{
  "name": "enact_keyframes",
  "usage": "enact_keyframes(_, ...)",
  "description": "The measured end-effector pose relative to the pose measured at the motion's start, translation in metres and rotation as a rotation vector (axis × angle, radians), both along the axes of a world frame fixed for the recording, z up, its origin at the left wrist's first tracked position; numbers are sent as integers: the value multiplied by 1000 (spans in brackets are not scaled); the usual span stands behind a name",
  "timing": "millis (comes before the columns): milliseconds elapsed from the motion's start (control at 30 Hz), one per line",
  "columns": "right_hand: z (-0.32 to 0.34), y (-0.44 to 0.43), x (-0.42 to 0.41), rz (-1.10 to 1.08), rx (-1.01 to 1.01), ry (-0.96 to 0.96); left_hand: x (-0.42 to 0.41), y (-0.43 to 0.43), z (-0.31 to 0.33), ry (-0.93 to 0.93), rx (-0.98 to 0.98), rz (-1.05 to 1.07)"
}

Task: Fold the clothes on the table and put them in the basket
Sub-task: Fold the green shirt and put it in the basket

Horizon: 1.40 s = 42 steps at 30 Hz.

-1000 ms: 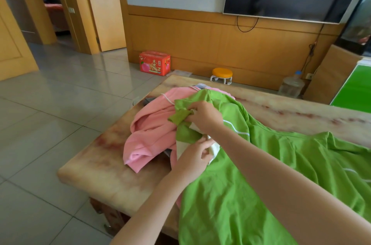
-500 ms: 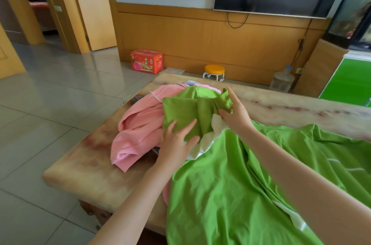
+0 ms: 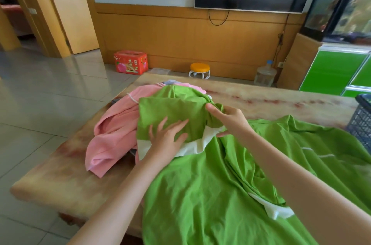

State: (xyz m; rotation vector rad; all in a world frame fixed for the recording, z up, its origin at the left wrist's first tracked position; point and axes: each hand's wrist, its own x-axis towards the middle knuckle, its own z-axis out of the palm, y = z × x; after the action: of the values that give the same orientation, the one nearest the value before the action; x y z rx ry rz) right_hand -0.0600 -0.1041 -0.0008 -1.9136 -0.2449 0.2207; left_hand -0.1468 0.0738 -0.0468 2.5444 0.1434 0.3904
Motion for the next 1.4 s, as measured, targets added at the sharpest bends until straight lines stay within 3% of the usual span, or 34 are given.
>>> enact_keyframes(533, -14, -77, 34, -304, 65, 16, 72, 13, 20, 108, 280, -27)
enact_keyframes(767, -29, -115, 45, -351, 172, 194, 102, 16, 31, 151, 473, 65)
enact_keyframes(900, -39, -124, 48, -289, 185, 286, 112, 19, 44, 116, 486, 84)
enact_keyframes(1033, -34, -127, 51, -220, 169, 358, 119, 14, 53, 0, 354, 43)
enact_keyframes(1200, -33, -131, 67, -296, 122, 174, 122, 16, 61, 12, 212, 38)
enact_keyframes(1400, -24, -169, 89, -319, 46, 32, 157, -17, 82, -68, 258, -7)
